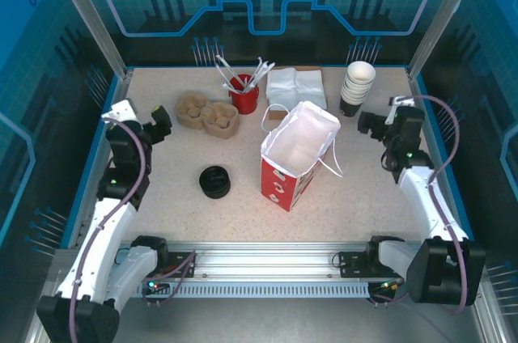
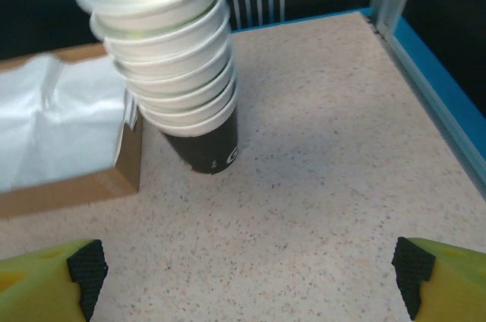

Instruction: Pack the takeout coffee

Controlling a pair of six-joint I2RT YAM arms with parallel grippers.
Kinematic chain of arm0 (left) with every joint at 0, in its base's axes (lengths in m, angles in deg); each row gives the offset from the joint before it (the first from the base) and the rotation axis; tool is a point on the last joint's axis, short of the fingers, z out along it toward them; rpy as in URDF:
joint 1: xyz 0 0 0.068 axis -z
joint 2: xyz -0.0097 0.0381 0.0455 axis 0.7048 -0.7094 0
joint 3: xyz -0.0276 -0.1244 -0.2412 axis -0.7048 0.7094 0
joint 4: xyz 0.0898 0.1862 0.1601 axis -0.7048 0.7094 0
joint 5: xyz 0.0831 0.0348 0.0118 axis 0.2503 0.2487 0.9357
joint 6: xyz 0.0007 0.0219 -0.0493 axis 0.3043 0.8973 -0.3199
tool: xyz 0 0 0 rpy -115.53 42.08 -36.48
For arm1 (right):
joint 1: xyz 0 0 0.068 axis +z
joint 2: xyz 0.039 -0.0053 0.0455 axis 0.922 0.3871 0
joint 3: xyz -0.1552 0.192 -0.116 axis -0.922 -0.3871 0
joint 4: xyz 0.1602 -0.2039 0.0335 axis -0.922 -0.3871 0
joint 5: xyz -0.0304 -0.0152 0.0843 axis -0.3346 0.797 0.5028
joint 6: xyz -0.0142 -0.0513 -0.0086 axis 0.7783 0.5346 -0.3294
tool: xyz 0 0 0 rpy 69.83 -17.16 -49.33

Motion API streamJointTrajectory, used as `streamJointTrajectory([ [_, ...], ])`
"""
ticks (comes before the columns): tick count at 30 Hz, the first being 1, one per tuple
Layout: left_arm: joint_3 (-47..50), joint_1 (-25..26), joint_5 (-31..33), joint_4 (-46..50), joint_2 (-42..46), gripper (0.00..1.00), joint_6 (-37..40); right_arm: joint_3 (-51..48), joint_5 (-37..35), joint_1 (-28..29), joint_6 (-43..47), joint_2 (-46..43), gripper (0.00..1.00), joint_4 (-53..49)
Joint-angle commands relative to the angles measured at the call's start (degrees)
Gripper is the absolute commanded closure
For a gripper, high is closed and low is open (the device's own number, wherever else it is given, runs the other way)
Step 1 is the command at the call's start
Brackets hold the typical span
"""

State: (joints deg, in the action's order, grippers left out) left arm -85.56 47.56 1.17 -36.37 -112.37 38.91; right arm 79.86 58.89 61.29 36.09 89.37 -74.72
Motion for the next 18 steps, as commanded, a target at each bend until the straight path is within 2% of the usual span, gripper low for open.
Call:
streamJointTrajectory([
  [1, -6.4, 0.3, -4.1, 19.2, 0.3, 0.01, -5.9, 10.2, 1.4, -2.4, -11.6, 1.3, 0.00, -19.0],
  [5, -12.2, 0.6, -13.5, 26.7, 0.4, 0.01, -8.9, 20.9, 9.8, -2.6, -12.9, 6.6, 0.00, -25.0],
  [9, -17.1, 3.5, -23.9, 32.1, -1.3, 0.01, -9.4, 30.5, 12.0, -2.2, -14.4, 14.4, 0.06, -28.9],
  [13, -19.8, 14.3, -23.5, 35.3, -2.4, 0.01, -5.4, 39.6, 11.3, -1.2, -14.7, 22.6, 0.11, -33.2],
  [15, -19.2, 21.0, -23.2, 34.5, -1.7, 0.01, -3.4, 44.6, 10.9, -0.6, -14.7, 26.8, 0.15, -35.2],
  [18, -16.2, 28.4, -22.6, 32.3, -0.4, 0.01, -1.7, 50.9, 8.9, 0.1, -14.9, 31.9, 0.16, -38.0],
])
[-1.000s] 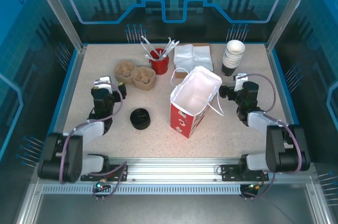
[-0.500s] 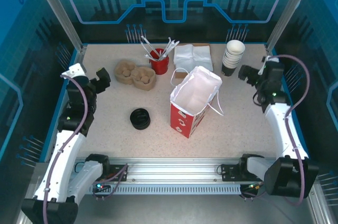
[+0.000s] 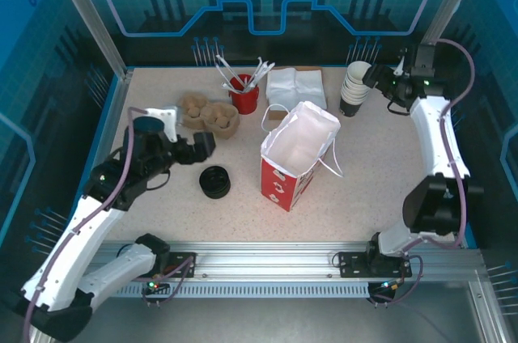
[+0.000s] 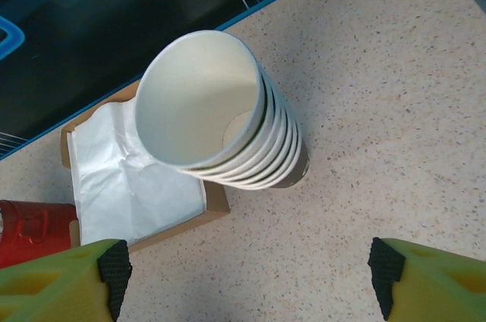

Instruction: Pack the takeout coffee

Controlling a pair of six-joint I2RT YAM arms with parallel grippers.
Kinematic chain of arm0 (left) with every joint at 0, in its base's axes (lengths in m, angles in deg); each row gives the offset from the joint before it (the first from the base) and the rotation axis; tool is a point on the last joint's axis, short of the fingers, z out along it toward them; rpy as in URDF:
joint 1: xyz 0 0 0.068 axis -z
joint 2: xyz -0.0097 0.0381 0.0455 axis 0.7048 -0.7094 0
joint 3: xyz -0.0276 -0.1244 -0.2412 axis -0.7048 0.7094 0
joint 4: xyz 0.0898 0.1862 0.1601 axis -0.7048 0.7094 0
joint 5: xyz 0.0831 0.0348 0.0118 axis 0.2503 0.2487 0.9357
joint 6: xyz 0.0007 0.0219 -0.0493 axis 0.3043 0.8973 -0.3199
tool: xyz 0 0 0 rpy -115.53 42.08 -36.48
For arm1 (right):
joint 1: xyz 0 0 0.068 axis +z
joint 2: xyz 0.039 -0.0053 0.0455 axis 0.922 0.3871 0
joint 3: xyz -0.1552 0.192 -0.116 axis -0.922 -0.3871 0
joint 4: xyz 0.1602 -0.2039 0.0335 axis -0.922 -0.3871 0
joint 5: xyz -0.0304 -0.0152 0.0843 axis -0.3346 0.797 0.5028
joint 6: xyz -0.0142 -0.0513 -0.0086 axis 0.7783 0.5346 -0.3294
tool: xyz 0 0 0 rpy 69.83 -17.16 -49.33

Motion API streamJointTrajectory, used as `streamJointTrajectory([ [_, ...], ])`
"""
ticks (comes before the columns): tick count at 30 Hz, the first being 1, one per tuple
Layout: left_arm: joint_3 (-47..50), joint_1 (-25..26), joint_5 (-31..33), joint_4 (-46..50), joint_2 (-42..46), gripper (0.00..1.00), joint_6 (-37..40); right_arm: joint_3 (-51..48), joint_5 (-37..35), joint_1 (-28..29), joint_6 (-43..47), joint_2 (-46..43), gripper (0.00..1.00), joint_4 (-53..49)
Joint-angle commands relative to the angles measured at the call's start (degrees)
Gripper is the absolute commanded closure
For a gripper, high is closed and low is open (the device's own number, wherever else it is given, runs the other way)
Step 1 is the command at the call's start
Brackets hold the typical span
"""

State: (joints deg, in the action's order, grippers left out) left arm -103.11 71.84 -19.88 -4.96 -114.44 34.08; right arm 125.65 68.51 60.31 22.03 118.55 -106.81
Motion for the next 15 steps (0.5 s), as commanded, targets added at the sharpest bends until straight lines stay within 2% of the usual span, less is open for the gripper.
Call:
streamJointTrajectory([
  [1, 2.5, 6.1, -1.6, 0.1, 2.1, 0.01, 3.6, 6.5, -1.6, 1.3, -0.9, 4.0, 0.17, -6.3],
  [3, 5.6, 10.1, -1.8, -2.1, 3.1, 0.01, 4.3, 10.1, -2.3, 1.5, -0.8, 7.1, 0.20, -7.8],
  [8, 12.5, 16.5, -2.6, -7.3, 3.7, 0.01, 4.7, 18.2, -2.2, 1.6, 0.6, 13.1, 0.36, -10.7],
  [15, 17.3, 17.9, -2.8, -11.2, 2.6, 0.01, 3.5, 26.8, -3.5, 1.7, 1.3, 20.0, 0.43, -14.2],
])
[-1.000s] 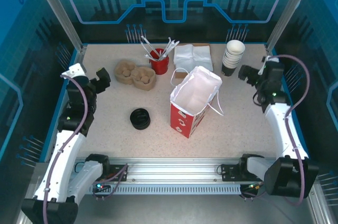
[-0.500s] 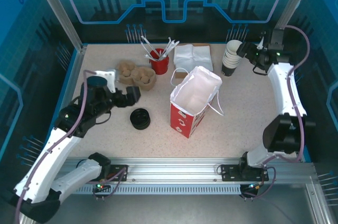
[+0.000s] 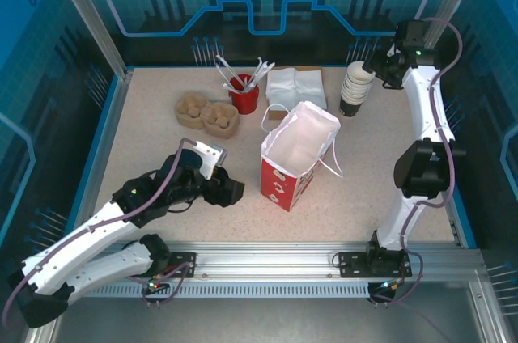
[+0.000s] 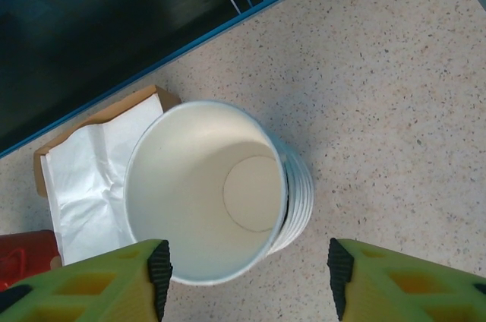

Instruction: Pack the takeout coffee

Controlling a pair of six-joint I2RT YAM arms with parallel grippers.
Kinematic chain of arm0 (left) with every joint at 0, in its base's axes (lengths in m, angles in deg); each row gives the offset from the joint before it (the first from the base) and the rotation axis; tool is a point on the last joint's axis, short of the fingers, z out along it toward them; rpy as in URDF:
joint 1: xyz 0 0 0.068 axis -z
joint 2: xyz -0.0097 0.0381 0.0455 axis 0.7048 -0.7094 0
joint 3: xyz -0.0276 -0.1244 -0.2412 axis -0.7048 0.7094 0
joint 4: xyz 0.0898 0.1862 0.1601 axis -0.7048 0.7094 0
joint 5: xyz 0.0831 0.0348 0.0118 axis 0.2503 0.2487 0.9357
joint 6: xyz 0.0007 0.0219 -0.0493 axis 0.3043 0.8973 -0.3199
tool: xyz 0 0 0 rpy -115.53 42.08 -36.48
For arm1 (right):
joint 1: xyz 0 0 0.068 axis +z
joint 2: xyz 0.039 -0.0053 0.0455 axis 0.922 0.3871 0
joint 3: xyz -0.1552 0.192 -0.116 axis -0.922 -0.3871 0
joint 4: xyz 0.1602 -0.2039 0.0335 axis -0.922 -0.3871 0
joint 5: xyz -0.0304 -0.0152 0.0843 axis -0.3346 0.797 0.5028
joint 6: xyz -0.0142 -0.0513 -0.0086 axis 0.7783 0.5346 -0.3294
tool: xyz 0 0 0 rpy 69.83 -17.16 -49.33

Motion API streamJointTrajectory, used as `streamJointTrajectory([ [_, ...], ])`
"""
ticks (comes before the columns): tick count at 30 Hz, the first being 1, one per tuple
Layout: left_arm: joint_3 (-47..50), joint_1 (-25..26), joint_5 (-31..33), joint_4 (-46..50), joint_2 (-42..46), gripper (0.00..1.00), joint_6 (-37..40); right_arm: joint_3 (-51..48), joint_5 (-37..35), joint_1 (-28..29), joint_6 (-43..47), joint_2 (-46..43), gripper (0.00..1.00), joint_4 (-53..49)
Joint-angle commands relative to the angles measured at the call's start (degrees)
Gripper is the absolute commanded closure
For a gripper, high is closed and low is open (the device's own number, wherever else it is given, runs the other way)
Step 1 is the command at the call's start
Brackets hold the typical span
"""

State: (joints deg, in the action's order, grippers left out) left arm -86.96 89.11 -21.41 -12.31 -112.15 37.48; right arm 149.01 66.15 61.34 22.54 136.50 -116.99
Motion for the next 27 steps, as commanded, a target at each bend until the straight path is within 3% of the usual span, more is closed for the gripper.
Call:
streamJointTrajectory([
  [1, 1.8, 0.6, -1.3, -4.5, 0.3, 0.01, 0.0, 4.3, -1.3, 0.7, 0.8, 2.9, 0.44, -4.5],
  [12, 5.5, 0.9, -1.3, -6.1, 0.5, 0.01, -1.4, 8.1, -0.9, 0.8, 1.4, 7.6, 0.59, -5.0],
  [22, 5.6, 1.1, 1.0, -5.9, -0.1, 0.01, -1.6, 10.2, -1.0, 0.9, 2.0, 10.7, 0.67, -5.9],
  [27, 5.3, 1.1, 2.0, -5.6, -0.8, 0.01, -1.6, 10.5, -0.8, 0.9, 2.3, 11.0, 0.79, -6.1],
])
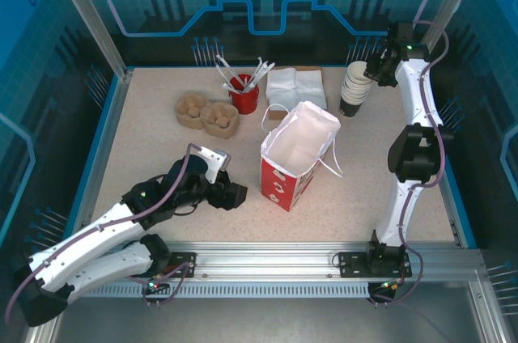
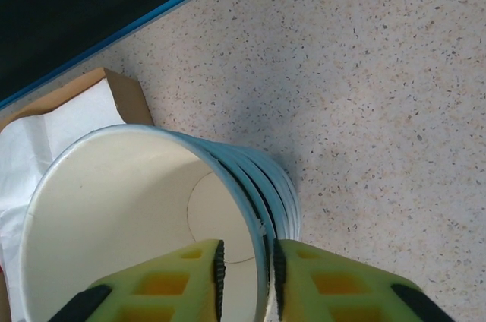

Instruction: Pack the takeout coffee

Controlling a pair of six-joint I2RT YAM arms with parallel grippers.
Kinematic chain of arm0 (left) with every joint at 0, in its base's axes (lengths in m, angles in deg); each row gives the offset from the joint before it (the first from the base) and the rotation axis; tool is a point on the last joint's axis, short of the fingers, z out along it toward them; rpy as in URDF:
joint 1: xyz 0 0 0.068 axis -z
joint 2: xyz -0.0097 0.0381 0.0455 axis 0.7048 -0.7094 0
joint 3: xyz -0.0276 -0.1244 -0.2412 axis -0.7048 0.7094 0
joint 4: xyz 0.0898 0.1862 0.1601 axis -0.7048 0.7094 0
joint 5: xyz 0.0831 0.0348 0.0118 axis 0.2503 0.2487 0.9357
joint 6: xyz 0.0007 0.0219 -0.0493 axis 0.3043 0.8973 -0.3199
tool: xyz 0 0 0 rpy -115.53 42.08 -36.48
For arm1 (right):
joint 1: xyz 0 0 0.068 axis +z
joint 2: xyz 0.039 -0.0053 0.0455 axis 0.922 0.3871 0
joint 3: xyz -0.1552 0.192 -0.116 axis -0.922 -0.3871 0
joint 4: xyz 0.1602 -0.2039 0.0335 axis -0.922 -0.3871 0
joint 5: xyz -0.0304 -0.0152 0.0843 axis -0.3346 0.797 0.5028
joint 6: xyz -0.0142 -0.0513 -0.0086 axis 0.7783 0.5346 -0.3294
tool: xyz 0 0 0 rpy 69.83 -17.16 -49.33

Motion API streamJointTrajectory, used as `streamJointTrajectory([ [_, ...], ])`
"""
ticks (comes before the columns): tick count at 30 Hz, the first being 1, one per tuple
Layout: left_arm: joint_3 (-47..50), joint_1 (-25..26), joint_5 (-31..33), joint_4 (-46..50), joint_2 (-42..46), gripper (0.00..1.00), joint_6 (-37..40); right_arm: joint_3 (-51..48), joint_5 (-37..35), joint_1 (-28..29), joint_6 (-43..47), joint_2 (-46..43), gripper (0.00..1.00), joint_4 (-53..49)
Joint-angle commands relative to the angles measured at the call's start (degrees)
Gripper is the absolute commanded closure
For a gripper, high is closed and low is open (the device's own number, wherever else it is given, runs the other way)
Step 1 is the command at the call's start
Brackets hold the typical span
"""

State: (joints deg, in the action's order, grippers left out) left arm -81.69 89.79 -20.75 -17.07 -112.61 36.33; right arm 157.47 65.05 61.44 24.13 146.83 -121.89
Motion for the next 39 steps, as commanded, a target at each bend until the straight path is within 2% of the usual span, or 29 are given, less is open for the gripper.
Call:
streamJointTrajectory([
  [1, 0.1, 0.4, 1.5, -0.8, -0.6, 0.01, -0.4, 2.1, 0.3, 0.8, 0.9, 0.7, 0.80, -1.2],
  [5, -0.1, 0.4, 1.5, -1.0, -1.3, 0.01, -0.3, 2.7, -0.1, 0.8, 1.2, 0.3, 0.81, -1.7],
  [16, -0.9, 0.4, 1.2, -1.0, -2.3, 0.01, -0.2, 6.2, 0.6, 0.8, 1.7, -0.5, 1.00, -4.1],
  [24, -0.7, 0.9, -0.3, -3.4, -3.2, 0.01, -0.2, 12.5, 3.2, 0.6, 1.0, -3.9, 1.00, -7.6],
  [29, -0.6, 3.0, -1.4, -6.3, -6.4, 0.01, -0.4, 15.8, 7.2, 0.3, 0.4, -7.6, 1.00, -9.5],
  [39, 1.5, 6.4, -1.6, -19.1, -15.3, 0.02, -3.4, 14.5, 13.9, 0.0, -0.6, -18.8, 1.00, -12.6],
])
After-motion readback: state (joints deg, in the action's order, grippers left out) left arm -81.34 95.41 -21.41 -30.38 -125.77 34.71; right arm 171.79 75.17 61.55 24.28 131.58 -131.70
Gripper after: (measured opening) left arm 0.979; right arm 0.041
